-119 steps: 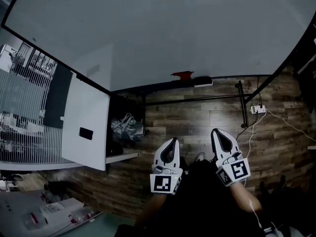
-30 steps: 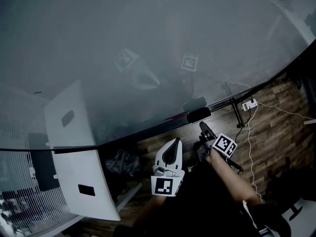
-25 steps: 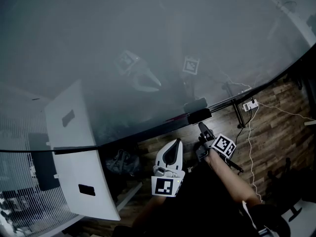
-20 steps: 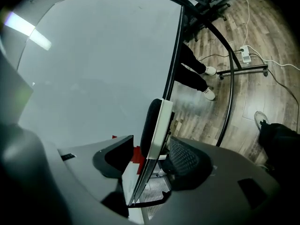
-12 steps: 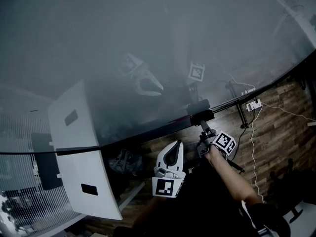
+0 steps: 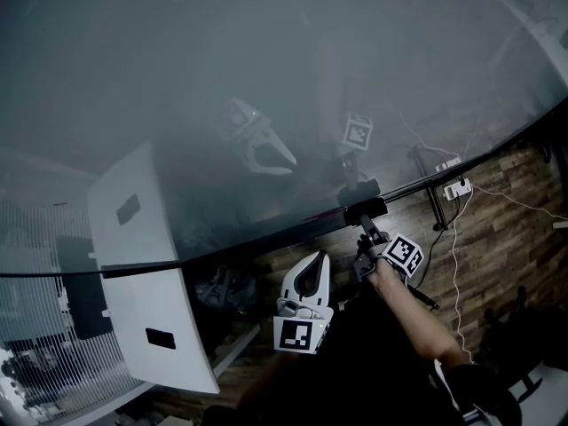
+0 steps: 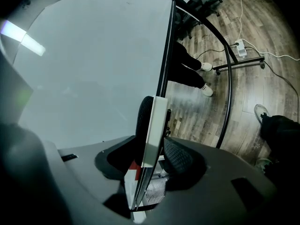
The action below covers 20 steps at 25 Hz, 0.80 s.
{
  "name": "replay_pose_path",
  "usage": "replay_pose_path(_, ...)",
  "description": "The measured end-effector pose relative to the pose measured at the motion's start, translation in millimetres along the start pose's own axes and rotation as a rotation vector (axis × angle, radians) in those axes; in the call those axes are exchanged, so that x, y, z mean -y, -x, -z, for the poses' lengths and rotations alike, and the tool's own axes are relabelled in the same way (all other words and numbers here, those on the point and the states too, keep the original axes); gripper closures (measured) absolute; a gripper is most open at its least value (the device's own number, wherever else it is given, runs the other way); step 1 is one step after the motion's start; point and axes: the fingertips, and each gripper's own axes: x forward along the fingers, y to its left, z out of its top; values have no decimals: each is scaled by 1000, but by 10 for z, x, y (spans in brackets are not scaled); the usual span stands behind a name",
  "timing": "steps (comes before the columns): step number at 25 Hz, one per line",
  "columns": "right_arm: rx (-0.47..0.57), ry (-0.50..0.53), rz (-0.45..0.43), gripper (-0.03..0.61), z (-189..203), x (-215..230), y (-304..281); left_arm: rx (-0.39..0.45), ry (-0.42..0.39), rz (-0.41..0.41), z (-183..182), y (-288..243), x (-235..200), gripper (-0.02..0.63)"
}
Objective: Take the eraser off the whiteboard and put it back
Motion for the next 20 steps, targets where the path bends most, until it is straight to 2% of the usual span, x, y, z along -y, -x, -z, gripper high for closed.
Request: replay_pose_path(20, -5, -14, -19, 425, 13, 19, 97, 4, 19, 1, 50, 30, 26, 612)
